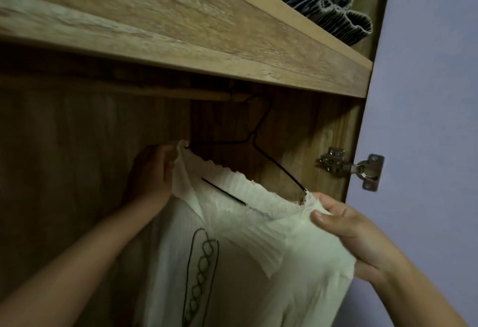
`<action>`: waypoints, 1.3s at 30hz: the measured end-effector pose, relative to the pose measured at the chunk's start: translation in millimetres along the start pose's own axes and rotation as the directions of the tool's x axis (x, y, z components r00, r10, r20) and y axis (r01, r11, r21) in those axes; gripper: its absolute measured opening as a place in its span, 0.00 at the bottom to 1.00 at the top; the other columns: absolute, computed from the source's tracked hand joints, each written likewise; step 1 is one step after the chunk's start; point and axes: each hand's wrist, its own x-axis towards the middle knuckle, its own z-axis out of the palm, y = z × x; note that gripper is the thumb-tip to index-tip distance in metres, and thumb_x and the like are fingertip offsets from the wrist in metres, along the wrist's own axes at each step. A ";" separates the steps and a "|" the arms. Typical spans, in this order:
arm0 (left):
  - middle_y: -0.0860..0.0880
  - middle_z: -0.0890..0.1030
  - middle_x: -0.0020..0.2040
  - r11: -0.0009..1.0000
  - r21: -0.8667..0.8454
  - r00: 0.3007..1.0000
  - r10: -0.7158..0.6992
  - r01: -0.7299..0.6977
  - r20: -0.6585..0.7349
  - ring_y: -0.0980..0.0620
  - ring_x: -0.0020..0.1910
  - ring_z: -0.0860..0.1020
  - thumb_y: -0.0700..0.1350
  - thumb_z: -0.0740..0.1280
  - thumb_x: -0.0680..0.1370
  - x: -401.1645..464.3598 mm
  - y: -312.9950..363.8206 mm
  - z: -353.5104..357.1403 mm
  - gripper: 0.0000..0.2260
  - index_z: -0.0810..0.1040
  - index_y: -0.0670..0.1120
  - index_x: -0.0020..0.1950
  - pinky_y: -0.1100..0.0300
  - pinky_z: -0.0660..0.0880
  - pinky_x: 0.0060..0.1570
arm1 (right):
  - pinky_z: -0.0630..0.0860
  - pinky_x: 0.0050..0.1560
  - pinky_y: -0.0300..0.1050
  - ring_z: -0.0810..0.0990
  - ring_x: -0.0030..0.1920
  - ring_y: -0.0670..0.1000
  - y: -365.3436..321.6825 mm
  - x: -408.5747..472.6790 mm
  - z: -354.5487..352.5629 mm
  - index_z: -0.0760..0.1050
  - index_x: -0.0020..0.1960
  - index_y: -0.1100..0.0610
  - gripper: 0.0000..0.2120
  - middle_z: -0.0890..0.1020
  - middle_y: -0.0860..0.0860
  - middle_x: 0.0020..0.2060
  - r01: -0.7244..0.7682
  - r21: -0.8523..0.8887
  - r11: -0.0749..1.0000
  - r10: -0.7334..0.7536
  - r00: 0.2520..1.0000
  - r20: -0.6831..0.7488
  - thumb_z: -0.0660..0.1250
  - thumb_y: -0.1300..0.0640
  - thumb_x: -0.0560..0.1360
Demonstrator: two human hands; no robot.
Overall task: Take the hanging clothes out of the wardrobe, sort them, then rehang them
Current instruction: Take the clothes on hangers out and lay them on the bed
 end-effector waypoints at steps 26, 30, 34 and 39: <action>0.45 0.73 0.29 0.802 -0.501 0.830 0.495 -0.325 0.255 0.50 0.30 0.70 0.61 0.57 0.69 -251.3 179.0 23.3 0.23 0.73 0.40 0.34 0.60 0.62 0.31 | 0.68 0.41 0.43 0.72 0.36 0.45 -36.5 -438.3 35.6 0.80 0.41 0.54 0.05 0.77 0.49 0.33 -0.472 -0.746 0.470 -0.387 0.649 -0.655 0.69 0.53 0.73; 0.50 0.71 0.27 0.716 -0.619 0.791 0.563 -0.322 0.239 0.50 0.31 0.68 0.62 0.56 0.68 -305.7 237.7 21.5 0.23 0.71 0.41 0.32 0.66 0.64 0.31 | 0.65 0.34 0.44 0.68 0.32 0.43 -30.9 -517.6 51.4 0.76 0.36 0.56 0.08 0.72 0.50 0.28 -0.637 -0.706 0.308 -0.553 0.484 -0.678 0.68 0.57 0.74; 0.50 0.71 0.27 0.654 -0.661 0.714 0.654 -0.368 0.250 0.50 0.28 0.71 0.65 0.55 0.67 -353.8 295.4 24.3 0.22 0.70 0.45 0.33 0.61 0.66 0.31 | 0.61 0.30 0.39 0.67 0.28 0.44 -28.0 -589.7 72.5 0.67 0.29 0.51 0.17 0.71 0.46 0.24 -0.756 -0.609 0.240 -0.696 0.303 -0.651 0.69 0.58 0.73; 0.53 0.68 0.23 0.450 -0.805 0.522 0.826 -0.388 0.210 0.57 0.26 0.69 0.64 0.56 0.66 -405.8 374.7 33.6 0.11 0.71 0.60 0.35 0.63 0.67 0.31 | 0.67 0.32 0.36 0.76 0.33 0.38 -26.7 -668.3 106.3 0.74 0.34 0.49 0.11 0.78 0.42 0.27 -0.821 -0.474 0.318 -0.772 0.065 -0.632 0.70 0.59 0.73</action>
